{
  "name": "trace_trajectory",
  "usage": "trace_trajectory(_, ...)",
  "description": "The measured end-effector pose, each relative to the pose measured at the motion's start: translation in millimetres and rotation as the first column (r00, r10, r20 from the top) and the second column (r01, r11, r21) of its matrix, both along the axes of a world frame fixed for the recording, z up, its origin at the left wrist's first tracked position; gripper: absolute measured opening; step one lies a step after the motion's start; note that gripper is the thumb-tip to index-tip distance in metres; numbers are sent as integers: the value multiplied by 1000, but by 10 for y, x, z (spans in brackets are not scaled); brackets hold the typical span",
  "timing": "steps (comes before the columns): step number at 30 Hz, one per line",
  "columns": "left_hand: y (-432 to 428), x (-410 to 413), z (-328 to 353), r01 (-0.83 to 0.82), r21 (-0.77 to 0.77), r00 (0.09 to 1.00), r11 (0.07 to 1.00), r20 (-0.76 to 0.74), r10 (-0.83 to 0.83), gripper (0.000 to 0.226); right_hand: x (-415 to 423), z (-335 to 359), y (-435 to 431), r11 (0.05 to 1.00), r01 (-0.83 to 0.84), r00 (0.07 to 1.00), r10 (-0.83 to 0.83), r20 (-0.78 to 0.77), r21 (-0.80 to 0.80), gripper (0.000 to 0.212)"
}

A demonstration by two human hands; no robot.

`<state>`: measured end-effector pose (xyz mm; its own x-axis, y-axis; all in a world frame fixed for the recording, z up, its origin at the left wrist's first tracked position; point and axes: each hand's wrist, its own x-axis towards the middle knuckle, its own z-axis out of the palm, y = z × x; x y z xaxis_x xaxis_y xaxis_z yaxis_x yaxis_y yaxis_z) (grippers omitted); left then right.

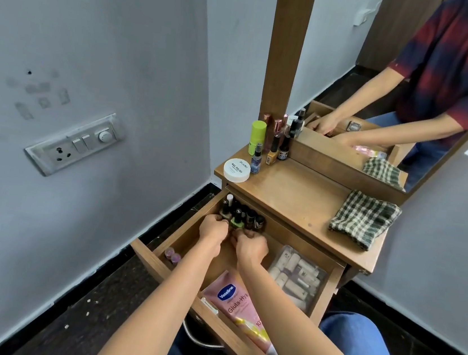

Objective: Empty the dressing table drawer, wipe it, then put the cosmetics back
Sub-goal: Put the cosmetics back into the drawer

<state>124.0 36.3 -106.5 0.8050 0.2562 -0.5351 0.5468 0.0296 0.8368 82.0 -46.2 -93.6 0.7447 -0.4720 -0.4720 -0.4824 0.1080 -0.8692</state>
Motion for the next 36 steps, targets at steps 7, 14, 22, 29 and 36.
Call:
trace_trajectory(7, 19, 155, -298, -26, -85, 1000, 996, -18, 24, 26, 7, -47, 38, 994, 50, 998, -53, 30, 96, 13)
trace_trajectory(14, -2, -18, -8, -52, -117, 999, 992, -23, 49, 25, -45, -82, -20, 991, -6, 999, 1, 41, 131, 13)
trace_trajectory(22, -117, -493, 801, -58, 269, 974, 962, 225, -4, 22, -417, 570, -281, 962, -176, 895, 246, 373, -211, 6)
trace_trajectory(29, -196, -412, 1460, -148, 439, 793, 886, 588, -159, 20, 215, 1357, -713, 799, -50, 764, 416, 492, -599, 20)
trace_trajectory(36, -299, 103, 1679, -89, 605, 725, 791, 584, -365, 32, 966, 1638, -862, 550, -159, 738, 618, 271, -820, 43)
